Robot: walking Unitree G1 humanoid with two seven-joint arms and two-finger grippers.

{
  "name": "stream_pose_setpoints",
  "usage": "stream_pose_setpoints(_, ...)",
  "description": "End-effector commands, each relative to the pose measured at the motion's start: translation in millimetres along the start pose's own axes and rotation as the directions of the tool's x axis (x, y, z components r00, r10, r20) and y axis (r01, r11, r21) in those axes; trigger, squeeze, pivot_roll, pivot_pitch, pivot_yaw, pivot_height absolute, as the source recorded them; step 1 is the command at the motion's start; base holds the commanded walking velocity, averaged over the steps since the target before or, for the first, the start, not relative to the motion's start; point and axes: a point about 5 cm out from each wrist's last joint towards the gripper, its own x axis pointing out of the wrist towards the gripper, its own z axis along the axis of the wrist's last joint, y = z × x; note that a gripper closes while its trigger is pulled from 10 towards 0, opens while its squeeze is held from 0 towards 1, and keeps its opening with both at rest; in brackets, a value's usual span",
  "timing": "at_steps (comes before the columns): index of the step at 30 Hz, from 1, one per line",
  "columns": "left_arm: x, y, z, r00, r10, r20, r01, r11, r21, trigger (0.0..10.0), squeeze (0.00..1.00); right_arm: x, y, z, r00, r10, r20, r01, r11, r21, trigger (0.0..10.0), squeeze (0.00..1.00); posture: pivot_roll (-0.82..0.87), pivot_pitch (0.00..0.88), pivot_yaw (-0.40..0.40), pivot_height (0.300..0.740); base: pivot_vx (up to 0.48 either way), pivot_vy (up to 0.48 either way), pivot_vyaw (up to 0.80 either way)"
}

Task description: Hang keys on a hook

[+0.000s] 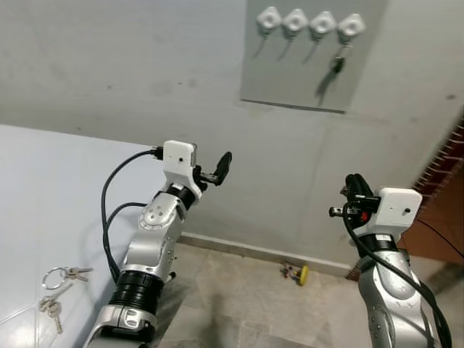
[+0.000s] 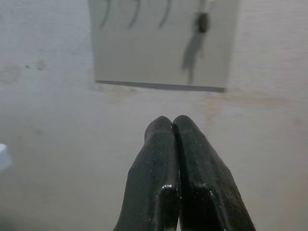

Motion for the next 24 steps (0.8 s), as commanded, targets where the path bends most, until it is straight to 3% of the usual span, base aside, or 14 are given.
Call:
stream_pose_setpoints(1,1.3,-0.7,3.2,1.0,-0.01,0.003,0.01,1.0,0.002,10.0,0.0,0.1,-2.1,3.9,1.0,-0.005,0.014,0.005,1.0,-0.005,10.0,0.0,0.0,0.018,-0.003,0.74,0.48,0.0,0.0)
stream_pose_setpoints(24,2.2,-0.4,4.6,1.0,-0.011,0.005,0.011,1.0,0.004,10.0,0.0,1.3,-1.3,4.3,1.0,-0.002,0.016,0.002,1.0,-0.005,10.0,0.0,0.0,0.016,-0.006,0.74,0.48,0.0,0.0)
